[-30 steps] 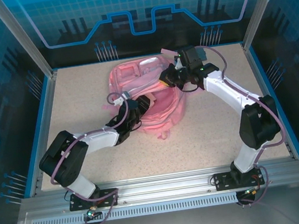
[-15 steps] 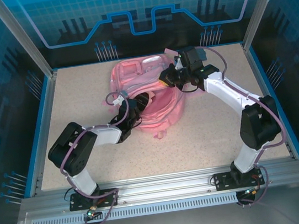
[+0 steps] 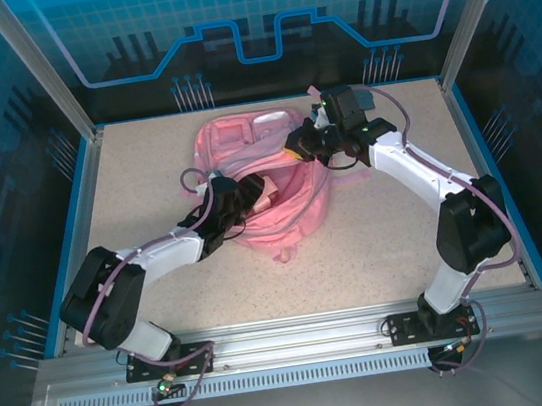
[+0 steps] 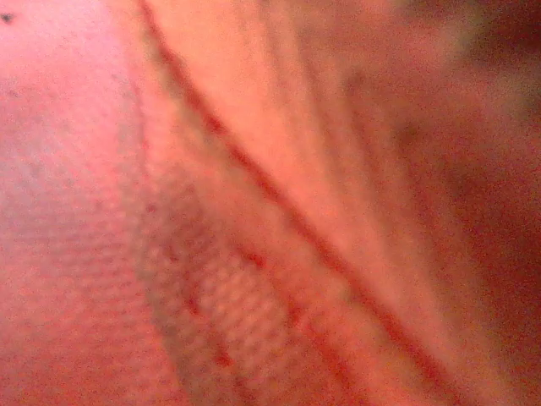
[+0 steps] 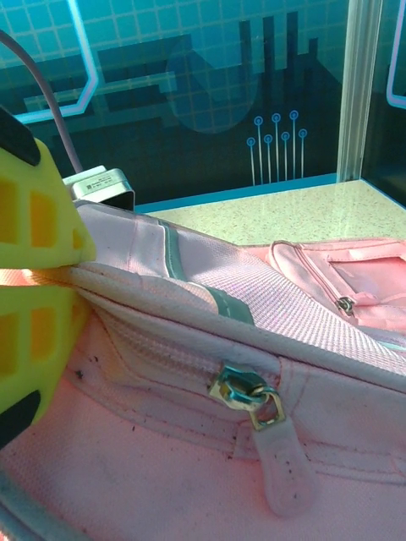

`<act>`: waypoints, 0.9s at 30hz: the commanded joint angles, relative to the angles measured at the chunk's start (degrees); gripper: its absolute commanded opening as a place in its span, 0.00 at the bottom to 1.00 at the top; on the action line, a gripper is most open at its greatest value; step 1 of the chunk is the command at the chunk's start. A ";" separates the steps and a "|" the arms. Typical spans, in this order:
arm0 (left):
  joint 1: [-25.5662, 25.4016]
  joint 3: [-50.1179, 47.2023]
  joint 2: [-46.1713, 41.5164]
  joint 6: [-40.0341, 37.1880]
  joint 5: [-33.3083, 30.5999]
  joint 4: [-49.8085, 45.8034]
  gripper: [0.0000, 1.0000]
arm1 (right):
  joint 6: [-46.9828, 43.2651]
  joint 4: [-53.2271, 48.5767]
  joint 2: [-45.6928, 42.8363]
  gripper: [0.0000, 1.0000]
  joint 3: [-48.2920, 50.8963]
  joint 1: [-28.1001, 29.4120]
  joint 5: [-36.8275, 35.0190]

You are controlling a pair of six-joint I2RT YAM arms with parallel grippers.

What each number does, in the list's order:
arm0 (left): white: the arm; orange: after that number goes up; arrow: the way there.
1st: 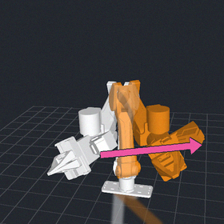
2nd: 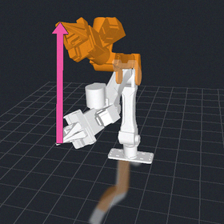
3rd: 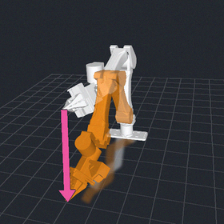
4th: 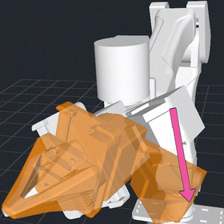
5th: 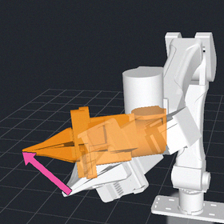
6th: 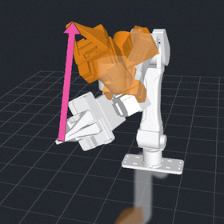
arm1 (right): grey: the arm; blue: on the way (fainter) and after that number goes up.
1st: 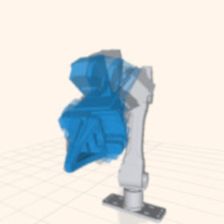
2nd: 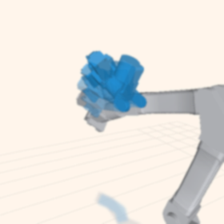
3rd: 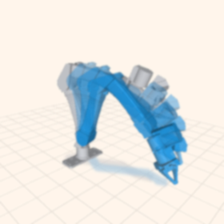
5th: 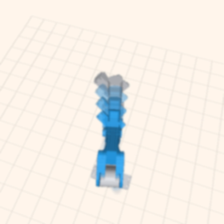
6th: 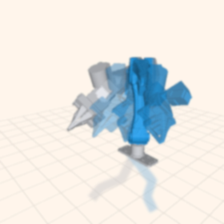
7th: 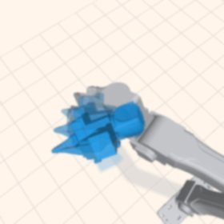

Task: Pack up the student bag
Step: Place the loose stationery in the student bag, then close the student bag at the top-center of the table.

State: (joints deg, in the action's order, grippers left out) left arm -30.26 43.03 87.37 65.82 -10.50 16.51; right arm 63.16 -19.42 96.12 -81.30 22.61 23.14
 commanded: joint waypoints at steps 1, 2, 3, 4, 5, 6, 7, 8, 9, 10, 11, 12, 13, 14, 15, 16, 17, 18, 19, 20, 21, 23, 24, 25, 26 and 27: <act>1.51 -0.49 -4.67 -0.09 1.15 -9.88 0.82 | -2.20 0.28 -2.23 0.09 0.39 -0.30 -1.40; 1.46 -0.65 -5.90 -0.74 1.43 -11.41 0.81 | -2.40 -0.07 -2.25 0.09 0.68 -0.31 -1.80; 1.51 -0.52 -6.96 -1.39 1.51 -12.98 0.81 | -2.58 -0.33 -2.25 0.09 0.77 -0.35 -2.19; 1.49 -0.57 -8.28 -1.85 1.67 -14.52 0.81 | -2.68 -0.47 -2.10 0.09 0.96 -0.37 -2.64; 1.52 -0.69 -9.45 -2.48 1.88 -15.50 0.81 | -2.77 -0.60 -1.92 0.09 1.05 -0.29 -2.91; 1.52 -0.78 -10.39 -2.84 2.10 -16.47 0.81 | -2.76 -0.54 -1.66 0.09 1.08 -0.29 -3.01; 1.47 -0.90 -11.25 -3.18 2.43 -17.52 0.81 | -2.77 -0.51 -1.26 0.09 1.11 -0.33 -3.01; 1.51 -0.97 -12.05 -3.40 2.77 -18.52 0.81 | -2.76 -0.53 -0.83 0.08 1.01 -0.20 -3.14; 1.51 -1.07 -12.62 -3.59 3.21 -19.20 0.81 | -2.76 -0.53 -0.47 0.08 0.92 -0.11 -3.20; 1.51 -1.20 -13.24 -3.54 3.47 -20.21 0.80 | -2.82 -0.62 -0.09 0.08 0.89 -0.02 -3.42; 1.52 -1.42 -13.82 -3.55 3.86 -20.97 0.80 | -2.91 -0.67 0.25 0.08 0.89 0.04 -3.81; 1.49 -1.68 -14.24 -3.56 4.08 -21.29 0.79 | -2.86 -0.75 0.59 0.08 0.89 0.06 -4.20; 1.49 -2.02 -14.70 -3.51 4.20 -21.76 0.78 | -2.95 -0.79 1.02 0.08 0.85 0.15 -4.62; 1.46 -2.53 -15.23 -3.49 4.47 -21.96 0.77 | -3.03 -0.87 1.48 0.08 0.73 0.15 -4.97; 1.44 -2.98 -15.53 -3.55 4.75 -21.89 0.76 | -3.19 -0.95 1.97 0.08 0.54 0.14 -5.26; 1.51 -3.51 -15.90 -3.41 5.02 -21.95 0.75 | -3.38 -1.13 2.58 0.08 0.15 0.10 -5.72; 1.43 -3.92 -16.25 -3.41 5.25 -21.99 0.73 | -3.63 -1.33 3.27 0.08 -0.17 0.15 -6.27; 1.39 -4.21 -16.53 -3.45 5.59 -22.04 0.72 | -3.87 -1.45 3.89 0.08 -0.63 0.13 -6.50; 1.40 -4.34 -16.80 -3.51 5.75 -22.51 0.70 | -4.55 -1.91 4.68 0.07 -1.13 0.14 -7.07; 1.39 -4.48 -17.20 -3.65 5.77 -23.01 0.69 | -5.61 -2.71 5.34 0.07 -1.99 0.13 -8.24; 1.41 -4.53 -17.52 -3.88 5.68 -23.48 0.68 | -6.63 -3.47 5.80 0.07 -2.59 0.15 -9.49; 1.43 -4.28 -18.47 -4.73 4.97 -25.64 0.65 | -8.01 -4.73 5.96 0.07 -2.80 -0.24 -11.96; 1.44 -4.03 -18.85 -5.17 4.65 -26.51 0.65 | -8.44 -4.67 5.75 0.07 -2.46 -0.52 -12.14; 1.49 -3.64 -19.30 -5.76 4.07 -27.85 0.64 | -8.90 -4.83 5.27 0.07 -2.06 -0.89 -12.61; 1.65 -3.04 -19.70 -6.65 3.59 -29.30 0.64 | -9.51 -5.20 4.60 0.07 -1.61 -1.11 -13.09; 1.95 -2.59 -20.02 -7.29 3.40 -30.41 0.63 | -10.12 -5.59 4.09 0.07 -1.24 -1.49 -13.13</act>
State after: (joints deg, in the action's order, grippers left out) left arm -29.17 39.27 69.38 61.45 -5.76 -8.60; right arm 56.51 -24.29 101.58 -81.82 22.55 14.11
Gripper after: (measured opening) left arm 0.638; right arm 0.074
